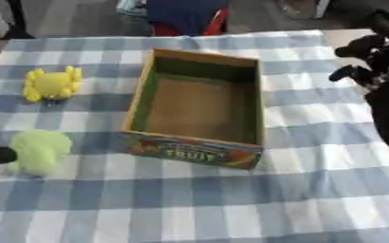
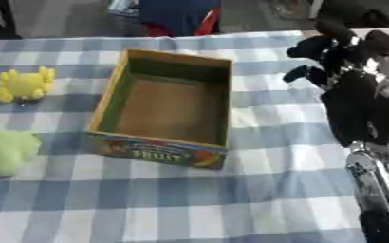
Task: Pick up objects on the table and place them in the box.
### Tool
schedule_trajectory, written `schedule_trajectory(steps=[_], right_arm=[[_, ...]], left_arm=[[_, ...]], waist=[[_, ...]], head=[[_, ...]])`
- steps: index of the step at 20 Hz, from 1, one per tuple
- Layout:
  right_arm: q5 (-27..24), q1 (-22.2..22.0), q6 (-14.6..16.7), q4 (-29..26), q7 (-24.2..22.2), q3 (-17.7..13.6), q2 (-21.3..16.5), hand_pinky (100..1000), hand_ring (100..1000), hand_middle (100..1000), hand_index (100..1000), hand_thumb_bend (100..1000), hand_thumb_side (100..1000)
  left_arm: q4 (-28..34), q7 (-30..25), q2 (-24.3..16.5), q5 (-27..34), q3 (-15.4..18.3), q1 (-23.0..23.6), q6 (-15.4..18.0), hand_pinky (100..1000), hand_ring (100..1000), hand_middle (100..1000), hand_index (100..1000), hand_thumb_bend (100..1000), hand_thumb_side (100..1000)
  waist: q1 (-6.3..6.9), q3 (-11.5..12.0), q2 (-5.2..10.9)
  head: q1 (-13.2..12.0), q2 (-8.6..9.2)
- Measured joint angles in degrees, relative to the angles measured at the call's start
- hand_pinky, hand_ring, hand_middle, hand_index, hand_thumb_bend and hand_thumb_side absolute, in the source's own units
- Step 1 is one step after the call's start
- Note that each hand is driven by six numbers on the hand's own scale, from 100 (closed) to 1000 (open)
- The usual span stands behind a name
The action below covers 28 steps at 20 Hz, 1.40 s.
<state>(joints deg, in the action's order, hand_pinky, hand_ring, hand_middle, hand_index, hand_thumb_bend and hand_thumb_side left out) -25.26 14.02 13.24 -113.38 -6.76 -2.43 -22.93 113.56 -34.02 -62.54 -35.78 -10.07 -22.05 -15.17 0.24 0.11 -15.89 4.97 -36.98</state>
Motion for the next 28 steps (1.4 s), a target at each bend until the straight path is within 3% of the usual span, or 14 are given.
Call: schedule_trajectory(steps=[14, 28], right_arm=[[0.7, -0.2, -0.6, 0.0, -0.7, 0.5, 0.0, 550, 735, 657, 846, 100, 1000], [2.0, -0.4, -0.9, 0.0, -1.0, 0.7, 0.1, 548, 737, 656, 845, 100, 1000]], left_arm=[[-8.5, -3.6, 4.5, 0.4, -5.4, -6.1, -0.7, 558, 882, 857, 1000, 885, 795], [-15.7, -6.6, 7.6, -2.4, -8.2, -7.6, 1.8, 534, 875, 855, 963, 906, 758]], waist=[[0.09, -0.8, -0.79], [0.35, -1.1, -1.78]], head=[[-0.8, 0.82], [-1.1, 1.40]])
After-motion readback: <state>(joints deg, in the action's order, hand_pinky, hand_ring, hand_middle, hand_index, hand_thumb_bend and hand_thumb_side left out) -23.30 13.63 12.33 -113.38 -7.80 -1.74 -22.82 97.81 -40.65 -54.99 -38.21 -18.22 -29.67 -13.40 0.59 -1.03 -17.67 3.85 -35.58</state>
